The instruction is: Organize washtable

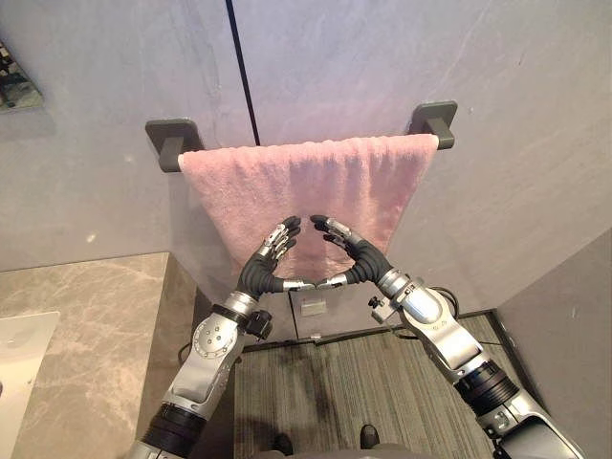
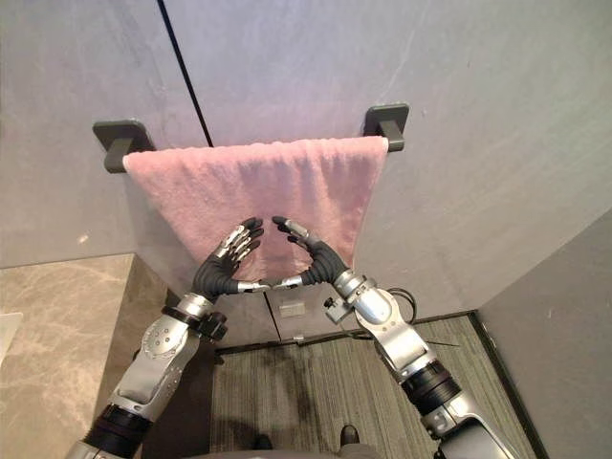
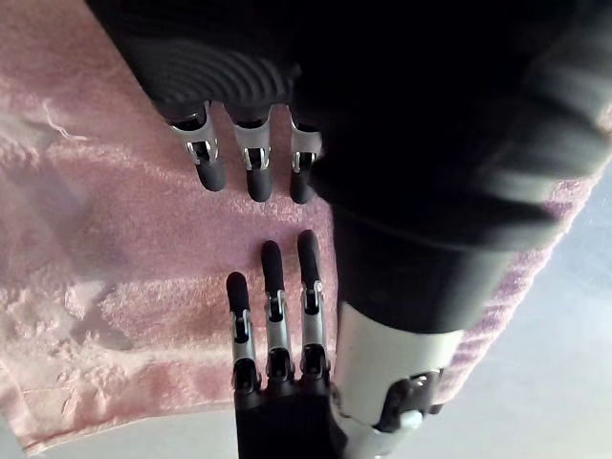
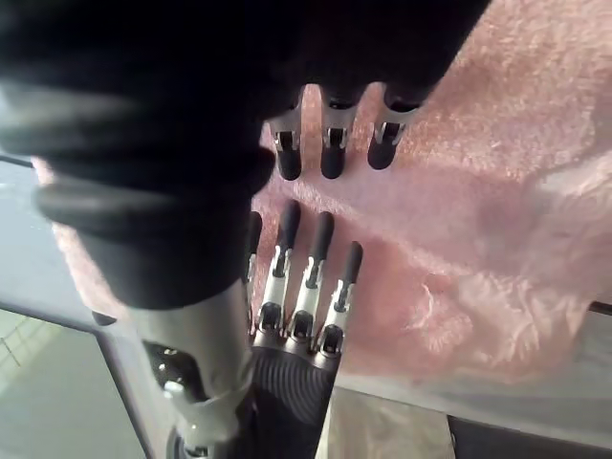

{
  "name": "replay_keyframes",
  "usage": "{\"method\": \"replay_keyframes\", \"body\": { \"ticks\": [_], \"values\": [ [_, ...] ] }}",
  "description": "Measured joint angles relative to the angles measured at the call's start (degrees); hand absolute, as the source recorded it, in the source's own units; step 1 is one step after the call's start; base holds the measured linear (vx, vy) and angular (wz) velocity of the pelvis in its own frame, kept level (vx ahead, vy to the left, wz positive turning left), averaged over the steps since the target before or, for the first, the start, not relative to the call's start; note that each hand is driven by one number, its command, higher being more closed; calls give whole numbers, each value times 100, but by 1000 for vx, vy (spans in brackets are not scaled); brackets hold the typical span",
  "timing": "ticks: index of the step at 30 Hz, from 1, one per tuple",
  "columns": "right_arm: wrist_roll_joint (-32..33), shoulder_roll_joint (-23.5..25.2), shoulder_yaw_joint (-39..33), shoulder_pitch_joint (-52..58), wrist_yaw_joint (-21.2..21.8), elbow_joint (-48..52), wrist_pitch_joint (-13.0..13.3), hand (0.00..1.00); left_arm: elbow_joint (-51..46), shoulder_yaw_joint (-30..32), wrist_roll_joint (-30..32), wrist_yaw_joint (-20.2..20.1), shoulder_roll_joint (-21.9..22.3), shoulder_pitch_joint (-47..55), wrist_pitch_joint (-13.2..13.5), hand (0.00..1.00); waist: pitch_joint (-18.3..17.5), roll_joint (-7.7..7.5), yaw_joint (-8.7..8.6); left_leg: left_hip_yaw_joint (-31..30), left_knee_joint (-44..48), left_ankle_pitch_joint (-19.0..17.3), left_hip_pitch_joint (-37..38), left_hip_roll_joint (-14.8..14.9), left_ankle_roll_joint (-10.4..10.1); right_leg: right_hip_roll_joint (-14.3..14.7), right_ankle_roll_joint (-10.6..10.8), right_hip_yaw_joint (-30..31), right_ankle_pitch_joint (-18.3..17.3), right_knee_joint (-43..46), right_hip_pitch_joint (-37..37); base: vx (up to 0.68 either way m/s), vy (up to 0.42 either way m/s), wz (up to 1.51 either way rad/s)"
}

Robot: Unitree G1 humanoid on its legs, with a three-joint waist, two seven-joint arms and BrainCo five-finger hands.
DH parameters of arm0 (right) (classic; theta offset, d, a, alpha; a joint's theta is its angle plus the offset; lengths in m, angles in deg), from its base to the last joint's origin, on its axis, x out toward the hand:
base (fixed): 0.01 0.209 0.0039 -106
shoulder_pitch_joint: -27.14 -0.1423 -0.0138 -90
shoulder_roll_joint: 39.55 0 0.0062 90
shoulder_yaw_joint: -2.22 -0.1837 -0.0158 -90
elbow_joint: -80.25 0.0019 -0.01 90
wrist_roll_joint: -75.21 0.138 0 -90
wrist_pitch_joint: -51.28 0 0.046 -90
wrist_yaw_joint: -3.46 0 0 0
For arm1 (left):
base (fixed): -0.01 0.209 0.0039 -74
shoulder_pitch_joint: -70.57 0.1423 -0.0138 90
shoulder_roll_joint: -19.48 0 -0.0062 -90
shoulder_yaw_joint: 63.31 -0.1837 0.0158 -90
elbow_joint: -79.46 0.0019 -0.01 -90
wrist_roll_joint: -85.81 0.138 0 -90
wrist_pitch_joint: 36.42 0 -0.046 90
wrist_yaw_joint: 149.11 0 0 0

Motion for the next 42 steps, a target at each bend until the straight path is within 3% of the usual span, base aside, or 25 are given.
{"method": "replay_keyframes", "body": {
  "ticks": [9,19,25,33,42],
  "values": [
    [-104,246,-1013,50,-291,-195,-2,0,99,749,71,384,223,28,10,0,0,-4,29,-37,1,2,-4,-4,0,-2,0,-38,0,3,15,-13,-11,1],
    [-103,365,-1806,253,-618,-432,2,0,218,1352,122,527,382,244,83,0,6,-24,34,-88,0,3,48,0,0,-1,0,-85,-3,3,91,-38,-26,2],
    [-100,474,-2385,308,-764,-429,3,0,203,1615,122,523,429,342,89,0,9,-86,37,-104,-13,5,58,-4,-1,-2,2,-99,-4,3,96,-29,-17,1],
    [-164,592,-3209,910,-870,-226,9,0,-490,2101,105,489,937,981,104,0,6,-99,30,-129,-173,33,228,-14,-7,-6,29,-139,-57,12,196,-4,-4,0],
    [-84,893,-3739,1553,-899,188,57,0,-506,2226,91,373,1361,1596,110,0,6,-103,14,-131,-202,31,258,-18,-10,-10,56,-137,-92,19,207,-21,-24,0]
  ]
}}
